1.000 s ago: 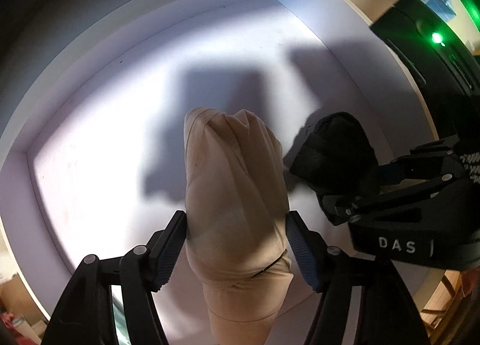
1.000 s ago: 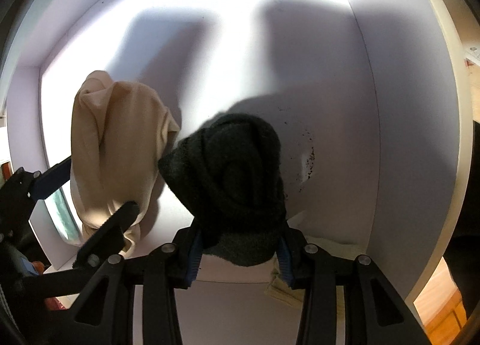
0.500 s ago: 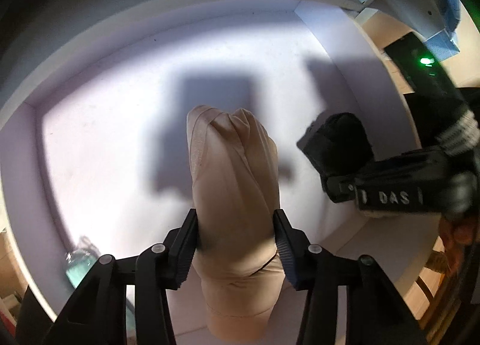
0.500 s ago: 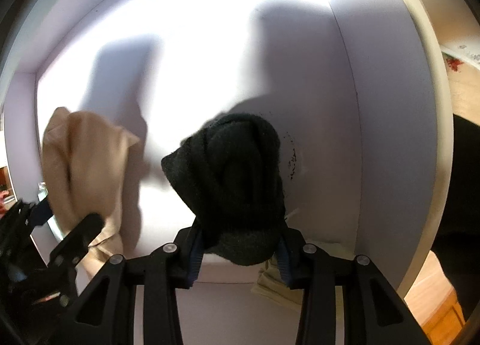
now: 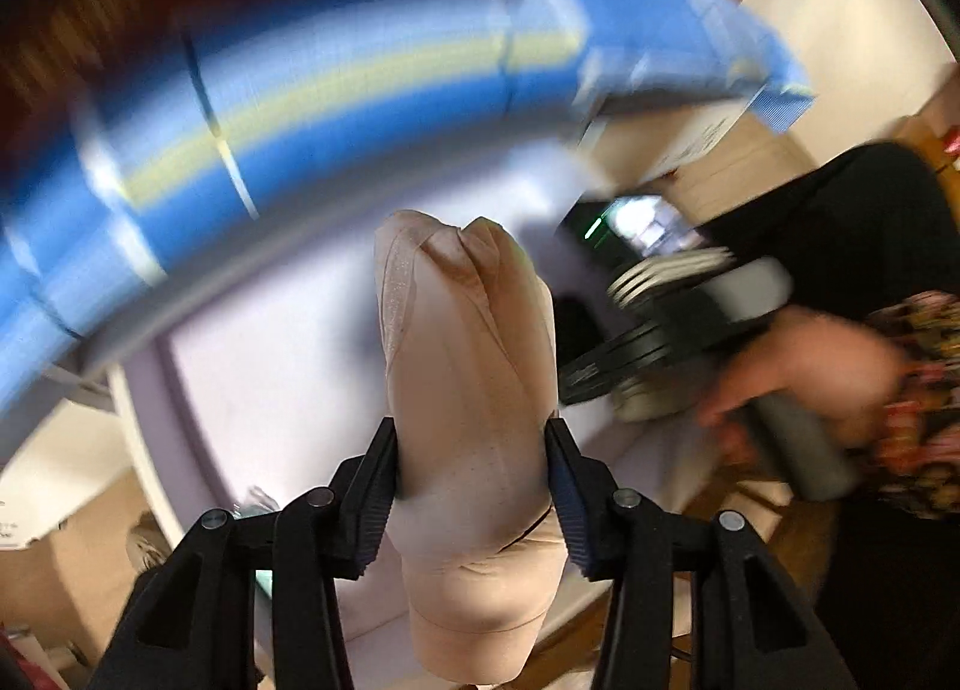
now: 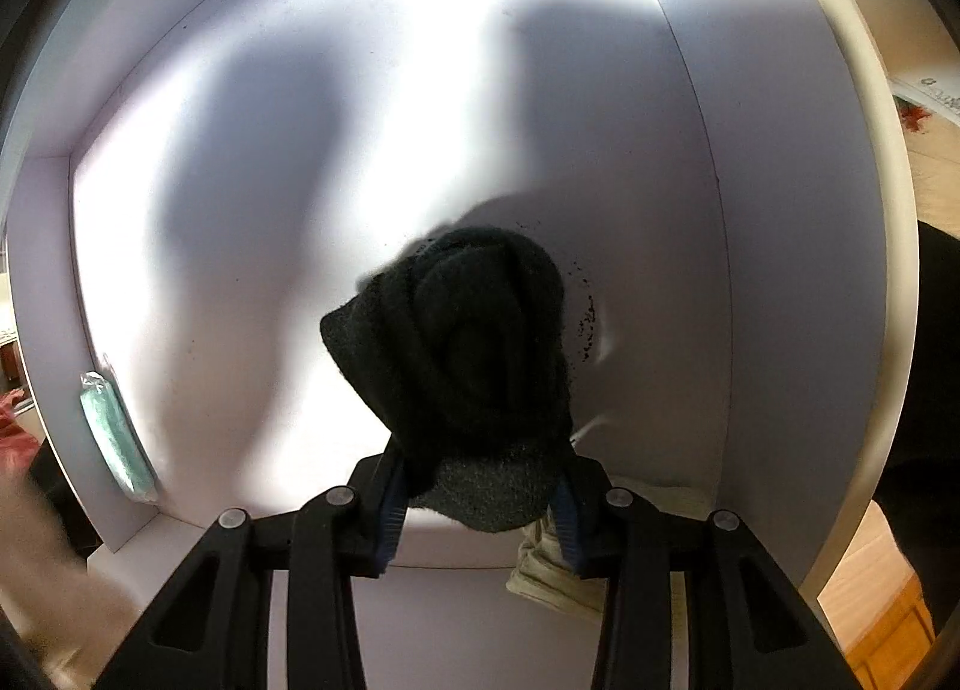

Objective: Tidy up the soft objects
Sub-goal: 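Lower the beige garment into the gold tray and open the left tool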

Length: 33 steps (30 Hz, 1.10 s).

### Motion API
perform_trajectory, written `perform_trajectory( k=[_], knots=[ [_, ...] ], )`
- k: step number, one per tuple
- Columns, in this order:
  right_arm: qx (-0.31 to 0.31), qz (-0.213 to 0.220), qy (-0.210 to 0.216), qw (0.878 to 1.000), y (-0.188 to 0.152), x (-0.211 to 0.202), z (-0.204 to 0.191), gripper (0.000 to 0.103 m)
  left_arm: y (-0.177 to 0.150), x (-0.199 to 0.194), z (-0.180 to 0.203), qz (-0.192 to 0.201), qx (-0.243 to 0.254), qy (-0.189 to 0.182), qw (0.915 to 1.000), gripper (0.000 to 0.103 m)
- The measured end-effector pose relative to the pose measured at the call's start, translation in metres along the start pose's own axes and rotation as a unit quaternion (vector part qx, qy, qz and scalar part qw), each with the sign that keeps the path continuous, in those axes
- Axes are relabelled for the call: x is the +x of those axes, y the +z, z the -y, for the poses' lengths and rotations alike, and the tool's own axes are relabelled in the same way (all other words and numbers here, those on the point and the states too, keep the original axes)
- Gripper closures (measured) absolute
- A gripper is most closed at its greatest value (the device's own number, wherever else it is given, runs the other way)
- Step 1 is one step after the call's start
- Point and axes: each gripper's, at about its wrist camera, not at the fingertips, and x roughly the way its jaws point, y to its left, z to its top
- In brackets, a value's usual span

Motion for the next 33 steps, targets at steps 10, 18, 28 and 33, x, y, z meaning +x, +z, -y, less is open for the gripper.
perform_trajectory(
  k=[10, 18, 28, 33],
  knots=[
    [-0.002, -0.002, -0.001, 1.000, 0.011, 0.022, 0.012, 0.061, -0.073, -0.133, 0.059, 0.123, -0.003, -0.008, 0.9924, 0.056],
    [-0.003, -0.001, -0.002, 1.000, 0.010, 0.021, 0.009, 0.061, -0.058, -0.168, 0.040, 0.210, -0.036, 0.046, 0.9760, 0.056],
    [-0.002, -0.001, -0.002, 1.000, 0.009, 0.022, 0.010, 0.061, 0.003, -0.148, -0.027, 0.230, -0.138, 0.161, 0.9498, 0.056],
    [-0.002, -0.001, -0.002, 1.000, 0.008, 0.022, 0.010, 0.061, 0.017, -0.118, -0.069, 0.214, -0.181, 0.180, 0.9432, 0.056]
  ],
)
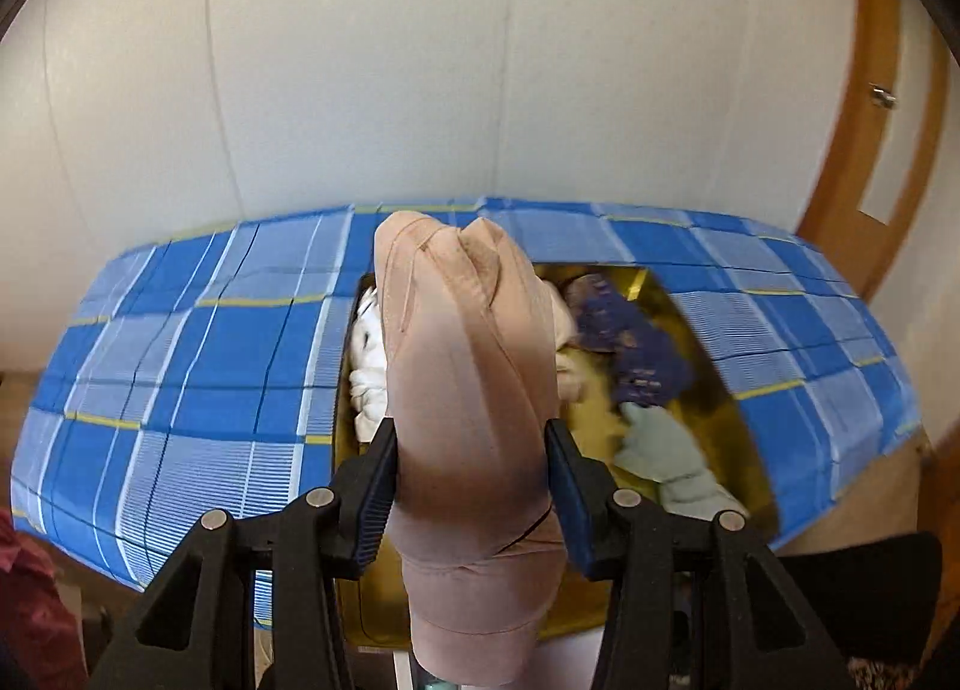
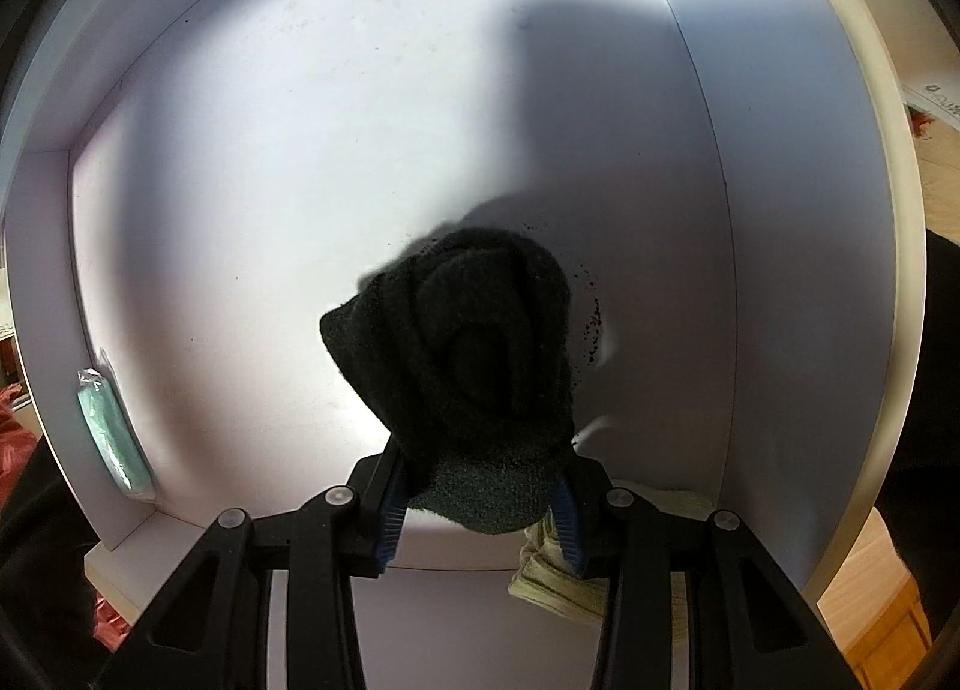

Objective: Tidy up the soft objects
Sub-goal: 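Lower the beige garment into the gold tray and open the left tool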

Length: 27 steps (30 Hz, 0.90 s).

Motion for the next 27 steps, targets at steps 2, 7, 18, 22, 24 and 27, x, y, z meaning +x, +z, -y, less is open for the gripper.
perform_trajectory(
  k=[2, 7, 18, 22, 24, 27],
  knots=[
    [0.000, 0.000, 0.000, 1.000, 0.002, -0.004, -0.001, 0.061, 0.003, 0.022, -0.006, -0.015, -0.008, 0.008, 0.9998, 0.056],
    [0.000, 0.000, 0.000, 1.000, 0.001, -0.003, -0.002, 0.061, -0.005, 0.047, 0.003, -0.043, 0.003, 0.035, 0.9985, 0.056],
    [-0.004, 0.001, -0.003, 1.000, 0.002, -0.007, -0.005, 0.061, -0.035, 0.052, 0.007, -0.058, 0.030, 0.060, 0.9961, 0.054],
    [-0.005, 0.001, -0.004, 1.000, 0.000, -0.006, -0.005, 0.061, -0.039, 0.053, 0.013, -0.062, 0.042, 0.068, 0.9949, 0.050],
    [-0.004, 0.001, -0.003, 1.000, -0.001, -0.006, -0.005, 0.061, -0.039, 0.051, 0.014, -0.064, 0.044, 0.073, 0.9943, 0.046],
    [-0.005, 0.001, -0.004, 1.000, 0.002, -0.012, -0.009, 0.060, -0.039, 0.044, 0.018, -0.060, 0.045, 0.079, 0.9940, 0.045]
  ],
)
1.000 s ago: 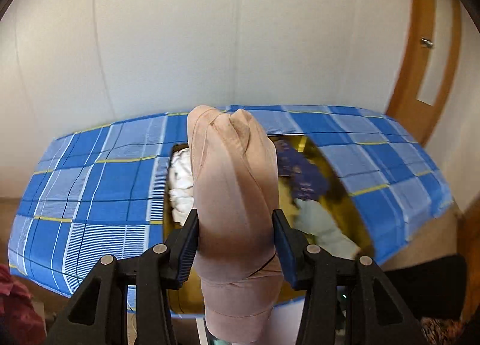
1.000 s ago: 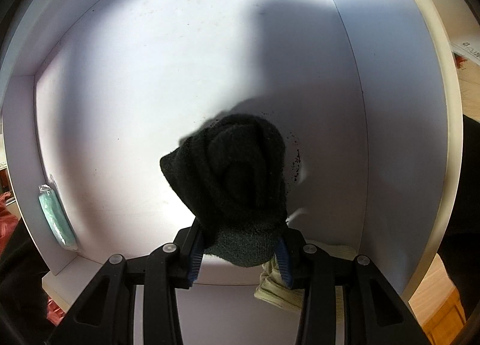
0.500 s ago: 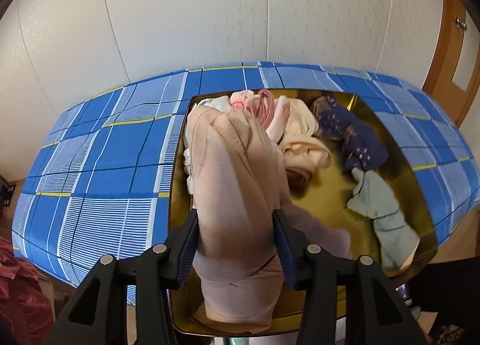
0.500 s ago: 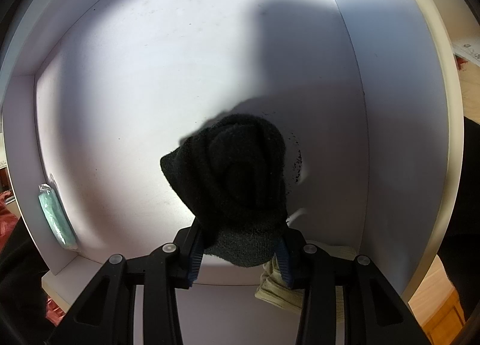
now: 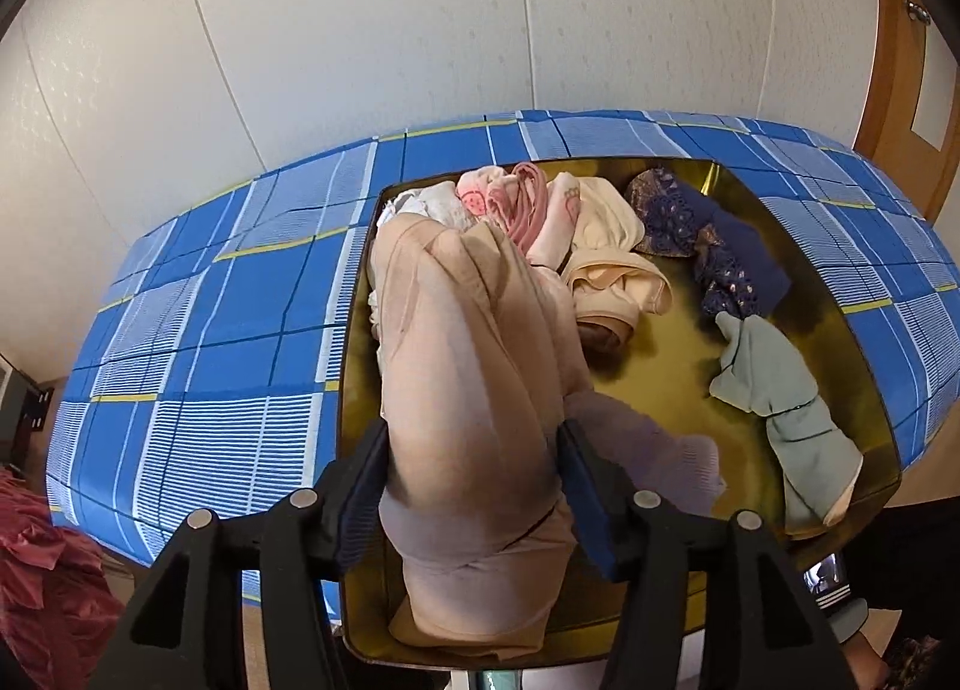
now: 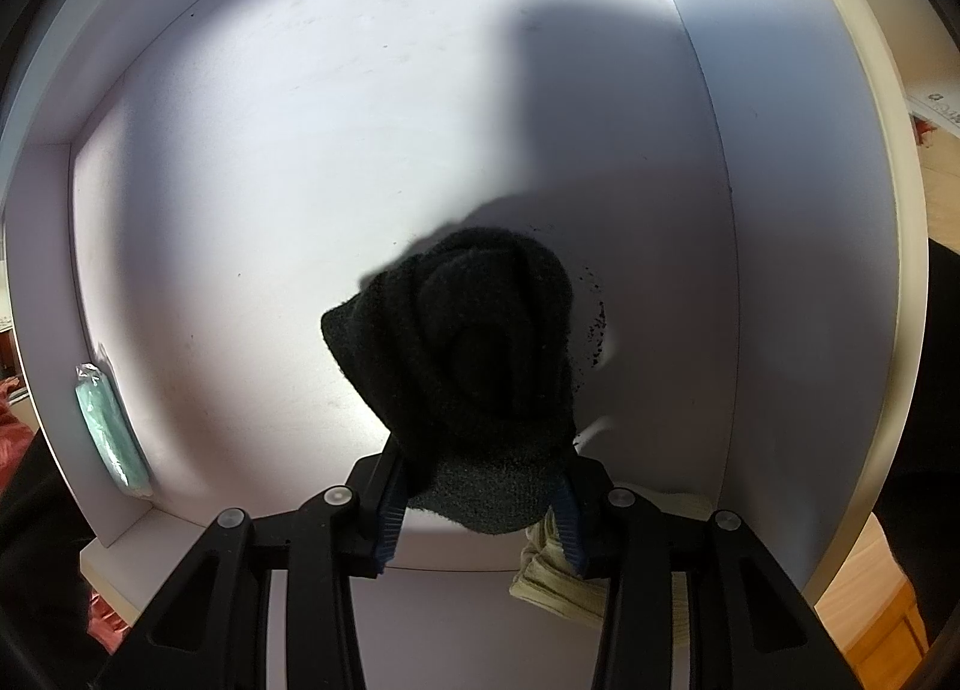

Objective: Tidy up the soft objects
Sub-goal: 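Lower the beige garment into the gold tray and open the left tool, then move the left tool into the drawer toward the teal plastic-wrapped package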

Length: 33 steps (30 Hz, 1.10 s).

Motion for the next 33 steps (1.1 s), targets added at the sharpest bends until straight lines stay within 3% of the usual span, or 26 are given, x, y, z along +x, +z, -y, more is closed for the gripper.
perform_trajectory(
  k=[9, 11, 12, 14, 18, 24, 33],
  knots=[
    [-0.002, 0.000, -0.001, 1.000, -0.007, 0.011, -0.005, 0.059, -0.004, -0.032, 0.007, 0.052, 0.006, 0.017, 0.9985, 0.046],
    [-0.003, 0.000, -0.002, 1.000, -0.007, 0.010, -0.007, 0.059, -0.003, -0.033, 0.006, 0.056, 0.003, 0.014, 0.9983, 0.051],
    [-0.003, 0.001, -0.002, 1.000, -0.008, 0.010, -0.008, 0.059, -0.001, -0.030, 0.005, 0.050, 0.002, 0.013, 0.9987, 0.061],
    [-0.003, 0.000, -0.002, 1.000, -0.008, 0.009, -0.009, 0.059, 0.000, -0.020, 0.003, 0.025, 0.004, 0.020, 0.9995, 0.071],
    [-0.002, 0.000, -0.002, 1.000, -0.008, 0.010, -0.008, 0.059, -0.003, -0.004, -0.009, -0.008, -0.010, 0.037, 0.9992, 0.071],
    [0.004, 0.002, 0.001, 1.000, -0.010, 0.009, -0.008, 0.060, -0.019, -0.020, -0.016, 0.018, -0.035, 0.020, 0.9990, 0.069],
    [0.006, 0.020, 0.021, 1.000, -0.018, -0.010, -0.015, 0.062, -0.087, -0.060, -0.001, 0.087, -0.061, -0.063, 0.9924, 0.066]
  ],
)
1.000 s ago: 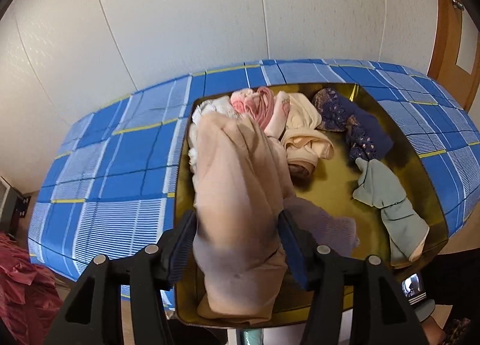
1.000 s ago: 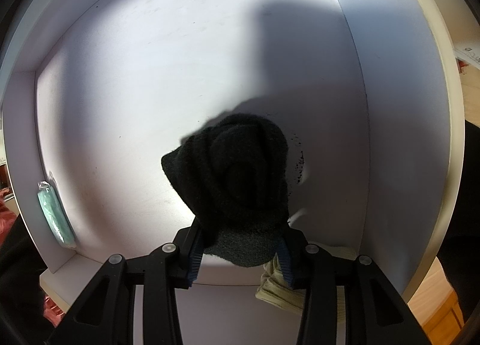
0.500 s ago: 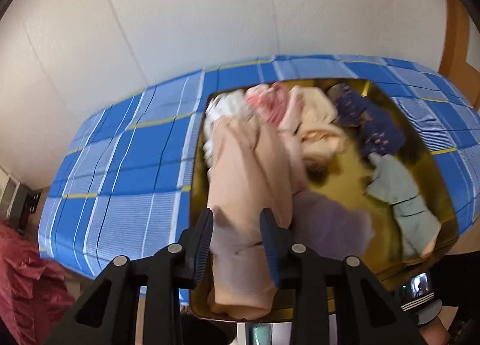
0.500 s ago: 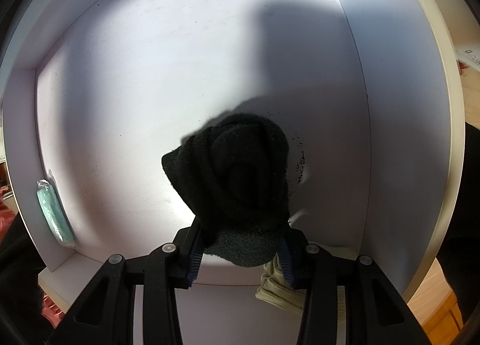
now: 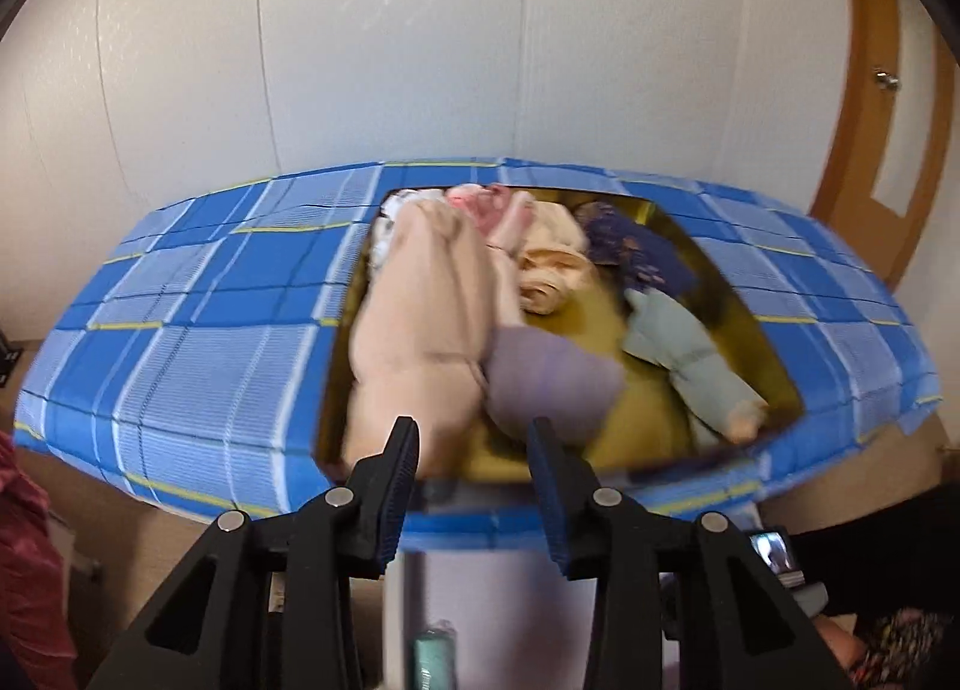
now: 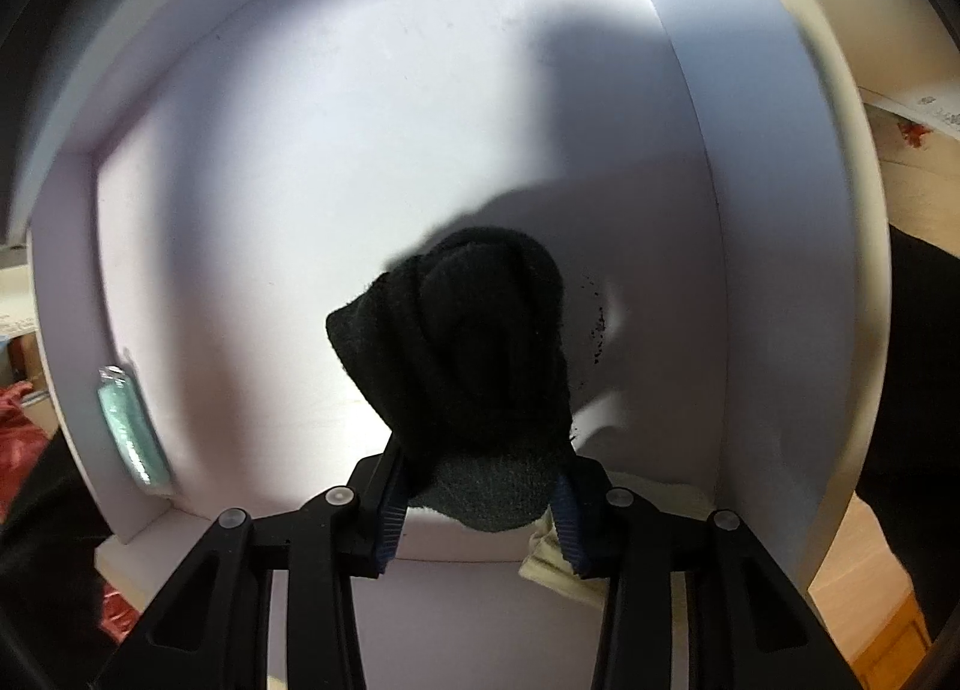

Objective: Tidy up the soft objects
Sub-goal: 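Move the left tool into the drawer toward the teal plastic-wrapped package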

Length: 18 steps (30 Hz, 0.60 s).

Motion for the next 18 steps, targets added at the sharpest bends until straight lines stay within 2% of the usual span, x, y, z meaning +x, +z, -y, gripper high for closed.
perform_trajectory(
  k=[5, 9, 12, 14, 18],
  knots=[
    [0.013, 0.005, 0.017, 1.000, -0.007, -0.008, 0.003, 0.062, -0.041, -0.007, 0.025, 0.006, 0.028, -0.027, 0.9992, 0.066],
    [0.014, 0.010, 0.031, 0.999, -0.012, -0.018, 0.003, 0.062, -0.077, 0.007, 0.058, -0.032, 0.097, -0.053, 0.9934, 0.066],
    [0.009, 0.020, 0.053, 0.998, -0.022, -0.031, -0.001, 0.062, -0.101, 0.031, 0.078, -0.085, 0.136, -0.058, 0.9854, 0.065],
    [0.002, 0.027, 0.060, 0.998, -0.029, -0.038, -0.002, 0.062, -0.119, 0.056, 0.085, -0.141, 0.151, -0.056, 0.9769, 0.065],
    [0.001, 0.035, 0.073, 0.997, -0.041, -0.048, 0.002, 0.062, -0.144, 0.103, 0.072, -0.250, 0.126, -0.034, 0.9595, 0.065]
  ],
)
